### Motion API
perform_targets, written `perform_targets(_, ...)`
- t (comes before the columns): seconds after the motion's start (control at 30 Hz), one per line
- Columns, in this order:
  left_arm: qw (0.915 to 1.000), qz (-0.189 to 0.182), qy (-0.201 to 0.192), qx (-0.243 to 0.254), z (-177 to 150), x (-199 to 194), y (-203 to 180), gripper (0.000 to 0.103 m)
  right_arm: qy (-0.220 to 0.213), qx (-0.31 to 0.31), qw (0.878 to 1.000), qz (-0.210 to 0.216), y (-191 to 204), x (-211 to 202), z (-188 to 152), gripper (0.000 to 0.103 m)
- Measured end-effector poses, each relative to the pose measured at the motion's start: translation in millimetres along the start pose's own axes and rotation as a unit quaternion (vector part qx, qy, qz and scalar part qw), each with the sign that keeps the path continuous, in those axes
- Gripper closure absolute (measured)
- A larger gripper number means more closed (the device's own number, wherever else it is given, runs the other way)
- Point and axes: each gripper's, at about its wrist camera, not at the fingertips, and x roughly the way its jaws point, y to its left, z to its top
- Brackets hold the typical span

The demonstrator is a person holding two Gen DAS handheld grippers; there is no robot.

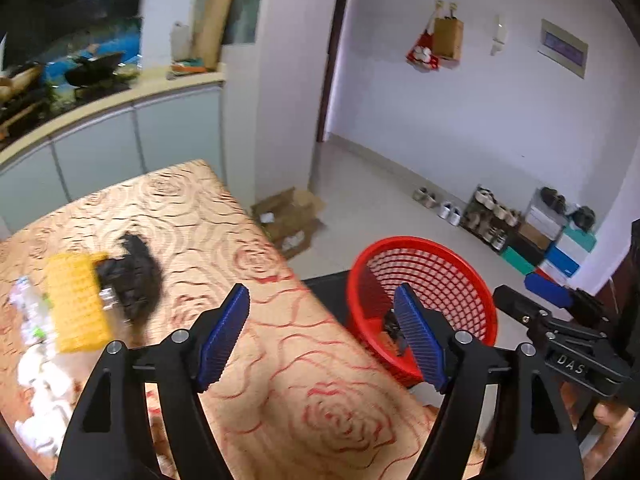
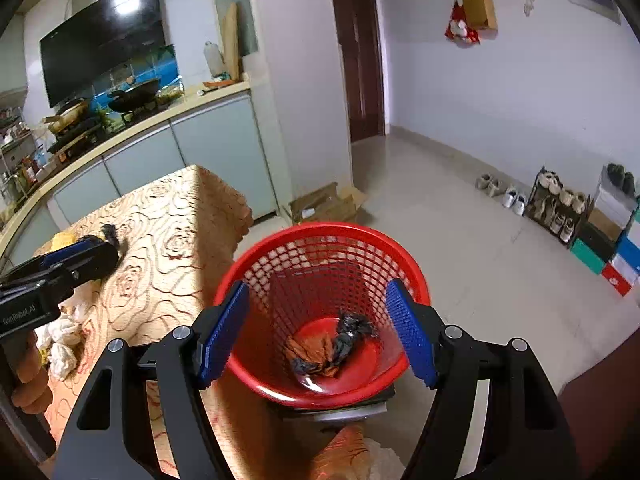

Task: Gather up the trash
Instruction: 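Return both tools to the table toward the green-yellow sponge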

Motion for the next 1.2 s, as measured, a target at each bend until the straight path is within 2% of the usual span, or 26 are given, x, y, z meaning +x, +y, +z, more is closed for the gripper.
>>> perform_targets(0.3, 0.9963, 0.077, -0.027, -0.029, -20, -51, 41, 0.03, 0.003, -0.031, 0.998, 0.046, 45, -6, -4, 0.034)
perform_targets(0.7, 0.9792, 0.185, -0.03, -0.077, -77, -120, 123, 0.028, 0.017, -0.079, 0.99, 0.111, 104, -12, -15, 0.032)
perform_targets(0.8, 0.9741, 0.203, -0.027, -0.096, -92, -136, 146, 0.028, 0.021, -0.085, 0.989, 0.122, 115, -12, -17, 0.028)
perform_targets(0.9, 0.9722, 0.205, -0.027, -0.11, -108, -152, 166, 0.028, 0.026, -0.095, 0.986, 0.134, 126, -11, -20, 0.028)
perform_targets(1.03, 0.9728, 0.208, -0.02, -0.099, -126, -161, 171, 0.027, 0.029, -0.108, 0.983, 0.144, 140, -10, -21, 0.028)
perform_targets(1.2, 0.9772, 0.184, -0.008, -0.106, -142, -160, 177, 0.027, 0.035, -0.118, 0.981, 0.153, 153, -7, -22, 0.028)
